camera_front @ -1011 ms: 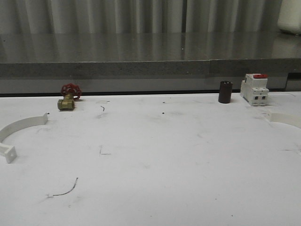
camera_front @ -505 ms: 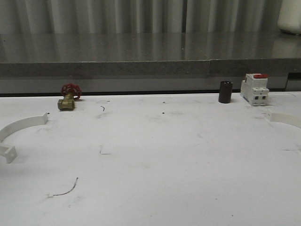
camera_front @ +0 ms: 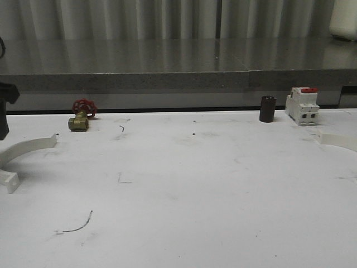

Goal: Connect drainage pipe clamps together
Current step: 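Grasp the white half-ring clamp with the left gripper and lift it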

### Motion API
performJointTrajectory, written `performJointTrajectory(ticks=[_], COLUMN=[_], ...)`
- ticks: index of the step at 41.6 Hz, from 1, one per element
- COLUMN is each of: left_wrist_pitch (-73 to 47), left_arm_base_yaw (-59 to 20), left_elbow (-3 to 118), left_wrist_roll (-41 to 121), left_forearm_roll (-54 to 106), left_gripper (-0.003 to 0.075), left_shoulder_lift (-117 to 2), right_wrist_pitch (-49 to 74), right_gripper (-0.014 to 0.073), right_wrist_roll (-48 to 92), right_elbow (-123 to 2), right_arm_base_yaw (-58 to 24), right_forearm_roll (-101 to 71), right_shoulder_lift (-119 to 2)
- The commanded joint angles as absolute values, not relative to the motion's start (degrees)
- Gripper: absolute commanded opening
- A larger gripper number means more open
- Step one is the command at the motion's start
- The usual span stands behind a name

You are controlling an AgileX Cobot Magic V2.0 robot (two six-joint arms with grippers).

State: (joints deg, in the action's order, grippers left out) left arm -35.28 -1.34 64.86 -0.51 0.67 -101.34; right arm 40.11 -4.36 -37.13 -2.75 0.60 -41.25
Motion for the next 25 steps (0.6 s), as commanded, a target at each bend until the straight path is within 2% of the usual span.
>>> performJointTrajectory(ticks=[1,17,20,25], left_wrist_pitch=[-33.1,-29.81,-29.73,-30.14], left_arm_base_yaw=[-1.56,-1.56,-1.56,-1.56], left_elbow=[67.18,67.38,67.38,67.38], left_wrist_roll=[-0.76,-0.76,-0.76,-0.76], left_forearm_roll=[1.33,2.77,2.77,2.77], left_gripper=[0.0437,0.0436,0.0402,0.0286], left_shoulder_lift=[-101.34,-106.43,-106.59,-106.59], right_wrist_pitch=[37.2,37.2,37.2,37.2], right_gripper=[0.0445,0.0445,0.0445,0.0445], right_wrist_roll=[-4.01,-4.01,-4.01,-4.01], right_elbow=[-38.99,-38.99,-38.99,-38.99], right_arm_base_yaw=[-2.49,-2.49,-2.49,-2.49], right_forearm_roll=[1.43,1.43,1.43,1.43], right_shoulder_lift=[-41.27,-41.27,-41.27,-41.27])
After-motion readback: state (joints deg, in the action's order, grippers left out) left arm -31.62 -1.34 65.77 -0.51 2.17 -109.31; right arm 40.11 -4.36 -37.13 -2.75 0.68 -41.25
